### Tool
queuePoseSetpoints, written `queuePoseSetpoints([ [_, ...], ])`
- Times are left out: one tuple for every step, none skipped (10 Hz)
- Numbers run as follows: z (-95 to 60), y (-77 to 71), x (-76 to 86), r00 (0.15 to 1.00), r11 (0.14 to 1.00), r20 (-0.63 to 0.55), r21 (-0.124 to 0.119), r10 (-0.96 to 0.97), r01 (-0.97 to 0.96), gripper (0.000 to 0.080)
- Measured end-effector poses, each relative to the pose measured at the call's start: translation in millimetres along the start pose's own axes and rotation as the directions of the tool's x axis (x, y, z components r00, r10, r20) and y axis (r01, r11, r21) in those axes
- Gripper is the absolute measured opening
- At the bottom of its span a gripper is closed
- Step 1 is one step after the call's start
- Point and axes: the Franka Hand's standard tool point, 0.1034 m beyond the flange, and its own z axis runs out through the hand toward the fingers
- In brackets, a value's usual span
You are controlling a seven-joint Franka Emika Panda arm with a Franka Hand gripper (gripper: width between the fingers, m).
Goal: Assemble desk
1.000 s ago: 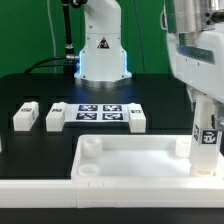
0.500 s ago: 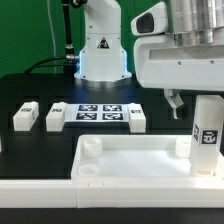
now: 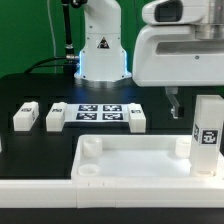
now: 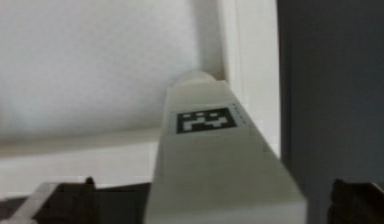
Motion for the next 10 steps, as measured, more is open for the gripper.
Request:
queuePoseSetpoints([
  [0.0, 0.1, 0.1, 1.0, 1.0, 0.0, 0.0, 0.014, -0.014, 0.0523],
  [0.0, 0.2, 0.1, 1.0, 1.0, 0.0, 0.0, 0.016, -0.016, 0.0384],
  [0.0, 0.3, 0.1, 0.999, 0.999, 0.0, 0.0, 0.046, -0.046, 0.0288],
  [0.0, 0.1, 0.1, 0.992, 0.992, 0.0, 0.001, 0.125, -0.125, 0.0288],
  [0.0, 0.1, 0.1, 0.98, 0.98, 0.0, 0.001, 0.201, -0.201, 0.0288],
  [0.3, 0.4, 0.1, 0.954, 0.954, 0.0, 0.003, 0.299, -0.299, 0.0288],
  [0.6, 1.4, 0.5, 0.897, 0.897, 0.0, 0.005, 0.442, -0.442, 0.0288],
  [0.6, 2.2, 0.8, 0.808, 0.808, 0.01, 0.013, 0.589, -0.589, 0.0288],
  [1.1, 4.2, 1.6, 0.674, 0.673, 0.024, 0.019, 0.739, -0.739, 0.0288],
  [1.1, 6.3, 2.8, 0.548, 0.547, 0.037, 0.023, 0.836, -0.837, 0.0288],
])
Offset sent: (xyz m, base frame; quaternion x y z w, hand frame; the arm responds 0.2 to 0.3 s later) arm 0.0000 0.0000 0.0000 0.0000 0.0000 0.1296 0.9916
